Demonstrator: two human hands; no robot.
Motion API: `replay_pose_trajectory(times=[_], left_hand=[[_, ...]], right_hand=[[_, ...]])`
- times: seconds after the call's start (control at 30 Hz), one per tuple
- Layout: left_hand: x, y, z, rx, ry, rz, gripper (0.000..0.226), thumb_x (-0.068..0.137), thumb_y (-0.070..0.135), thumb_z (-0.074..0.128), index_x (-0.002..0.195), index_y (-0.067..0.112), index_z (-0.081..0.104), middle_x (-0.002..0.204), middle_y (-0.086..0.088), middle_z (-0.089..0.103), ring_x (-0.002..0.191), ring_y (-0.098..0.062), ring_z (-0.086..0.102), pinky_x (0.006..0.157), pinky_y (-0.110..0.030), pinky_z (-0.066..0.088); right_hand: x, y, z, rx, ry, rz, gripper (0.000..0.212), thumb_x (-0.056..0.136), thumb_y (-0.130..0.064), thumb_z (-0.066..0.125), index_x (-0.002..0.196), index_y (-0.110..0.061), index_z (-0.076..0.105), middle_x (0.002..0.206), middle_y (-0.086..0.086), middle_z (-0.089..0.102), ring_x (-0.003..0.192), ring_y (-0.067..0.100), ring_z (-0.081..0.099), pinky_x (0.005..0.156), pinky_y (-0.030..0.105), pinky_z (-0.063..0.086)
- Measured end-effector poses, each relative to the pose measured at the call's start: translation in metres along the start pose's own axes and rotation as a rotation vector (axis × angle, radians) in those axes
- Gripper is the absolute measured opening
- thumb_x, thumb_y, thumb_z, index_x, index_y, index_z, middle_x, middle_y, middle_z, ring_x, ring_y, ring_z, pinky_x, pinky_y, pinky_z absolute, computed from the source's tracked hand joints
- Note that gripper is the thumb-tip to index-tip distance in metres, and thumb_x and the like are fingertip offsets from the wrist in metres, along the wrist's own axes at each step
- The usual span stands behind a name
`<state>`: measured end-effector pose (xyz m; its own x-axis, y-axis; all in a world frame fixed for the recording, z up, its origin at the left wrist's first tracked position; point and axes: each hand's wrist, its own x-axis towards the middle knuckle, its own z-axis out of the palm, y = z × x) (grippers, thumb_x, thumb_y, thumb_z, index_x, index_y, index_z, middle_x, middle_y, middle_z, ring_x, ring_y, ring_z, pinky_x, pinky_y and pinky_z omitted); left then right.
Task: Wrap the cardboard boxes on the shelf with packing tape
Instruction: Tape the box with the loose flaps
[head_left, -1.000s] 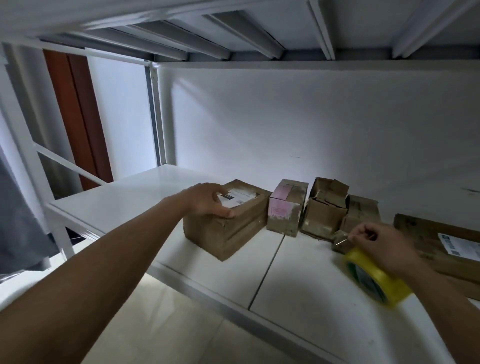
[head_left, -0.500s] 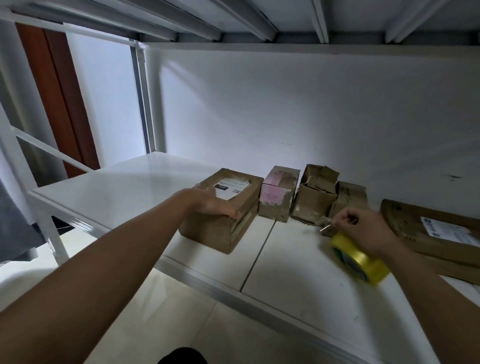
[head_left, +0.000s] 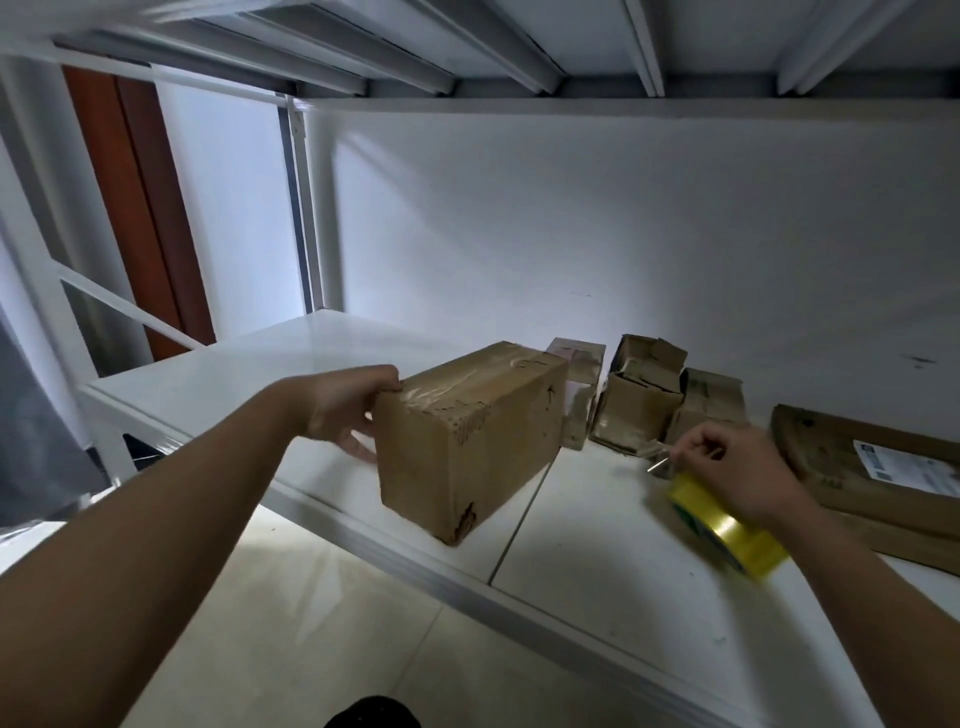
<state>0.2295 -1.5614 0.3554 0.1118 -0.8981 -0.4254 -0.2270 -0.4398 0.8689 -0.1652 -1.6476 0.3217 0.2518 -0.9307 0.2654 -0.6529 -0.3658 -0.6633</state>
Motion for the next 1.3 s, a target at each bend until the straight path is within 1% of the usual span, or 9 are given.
replay_pose_trajectory(times=[0.13,0.23,0.3,0.53,0.67,0.87,1.03,1.17,1.3], left_hand=[[-0.008,0.038,0.015,0.397,0.356,0.236,0.016,0.094,0.027,0.047,0.091,0.013,0.054,0.098,-0.008,0.053,0.086,-0.020,0.049,0.073,-0.032,0.044],[-0.011,0.050,0.043,0.618,0.180,0.202,0.074,0.075,0.074,0.053,0.115,0.012,0.059,0.117,-0.007,0.058,0.102,-0.022,0.057,0.082,-0.032,0.045],[-0.010,0.048,0.060,0.825,0.083,0.083,0.112,0.065,0.082,0.054,0.149,0.014,0.024,0.143,-0.008,0.039,0.127,-0.026,0.044,0.103,-0.039,0.039],[-0.016,0.044,0.042,0.205,0.021,0.023,0.064,0.057,0.064,0.068,0.104,0.021,0.065,0.091,-0.004,0.070,0.080,-0.022,0.068,0.065,-0.032,0.056],[-0.003,0.018,0.056,-0.021,-0.102,0.001,0.054,0.073,0.067,0.057,0.104,0.024,0.066,0.095,-0.007,0.071,0.095,-0.028,0.065,0.080,-0.043,0.053],[0.011,0.002,0.099,0.352,-0.118,0.024,0.052,0.094,0.058,0.029,0.123,0.023,0.055,0.129,-0.001,0.055,0.120,-0.021,0.049,0.097,-0.037,0.039],[0.002,0.034,0.138,0.778,0.416,0.569,0.042,0.093,0.042,0.050,0.128,0.018,0.056,0.135,-0.003,0.054,0.122,-0.023,0.050,0.097,-0.035,0.042],[-0.024,0.065,0.194,0.475,0.023,0.743,0.060,0.079,0.063,0.058,0.128,0.029,0.054,0.114,0.017,0.059,0.106,-0.001,0.056,0.081,-0.018,0.043],[-0.034,0.082,0.235,0.730,-0.087,0.765,0.047,0.079,0.048,0.072,0.116,0.020,0.064,0.099,0.013,0.064,0.087,-0.002,0.057,0.072,-0.020,0.042]], right_hand=[[0.000,0.002,0.004,0.008,0.001,-0.004,0.015,0.087,-0.014,0.066,0.072,-0.015,0.068,0.077,0.002,0.067,0.077,0.021,0.060,0.074,0.035,0.049],[0.001,0.004,0.006,-0.010,-0.015,-0.007,0.015,0.087,-0.017,0.067,0.072,-0.017,0.067,0.075,0.000,0.068,0.076,0.020,0.060,0.070,0.032,0.047],[-0.001,0.004,0.007,-0.024,-0.019,-0.004,0.015,0.087,-0.019,0.068,0.072,-0.020,0.066,0.075,-0.002,0.067,0.074,0.017,0.059,0.069,0.031,0.046],[-0.027,0.004,-0.005,0.194,0.072,-0.015,0.013,0.086,-0.011,0.066,0.075,-0.016,0.069,0.080,-0.001,0.066,0.075,0.015,0.056,0.063,0.026,0.042],[-0.038,0.011,-0.027,0.351,0.132,0.098,0.010,0.092,-0.016,0.060,0.084,-0.014,0.067,0.089,0.006,0.065,0.076,0.018,0.056,0.061,0.027,0.043],[-0.046,0.011,-0.045,0.477,0.146,0.147,0.016,0.095,-0.023,0.054,0.091,-0.014,0.066,0.095,0.018,0.063,0.083,0.027,0.054,0.077,0.043,0.046],[-0.043,-0.008,-0.057,0.396,0.046,0.077,0.018,0.093,-0.025,0.058,0.090,-0.010,0.067,0.080,0.008,0.059,0.071,0.020,0.053,0.067,0.032,0.039],[-0.047,-0.031,-0.063,0.281,-0.268,0.061,0.015,0.091,-0.024,0.059,0.085,-0.013,0.068,0.070,-0.006,0.064,0.062,0.001,0.059,0.062,0.024,0.040],[-0.056,-0.037,-0.056,0.219,-0.398,0.067,0.011,0.091,-0.016,0.059,0.087,-0.013,0.069,0.084,0.001,0.065,0.080,0.011,0.058,0.078,0.025,0.048]])
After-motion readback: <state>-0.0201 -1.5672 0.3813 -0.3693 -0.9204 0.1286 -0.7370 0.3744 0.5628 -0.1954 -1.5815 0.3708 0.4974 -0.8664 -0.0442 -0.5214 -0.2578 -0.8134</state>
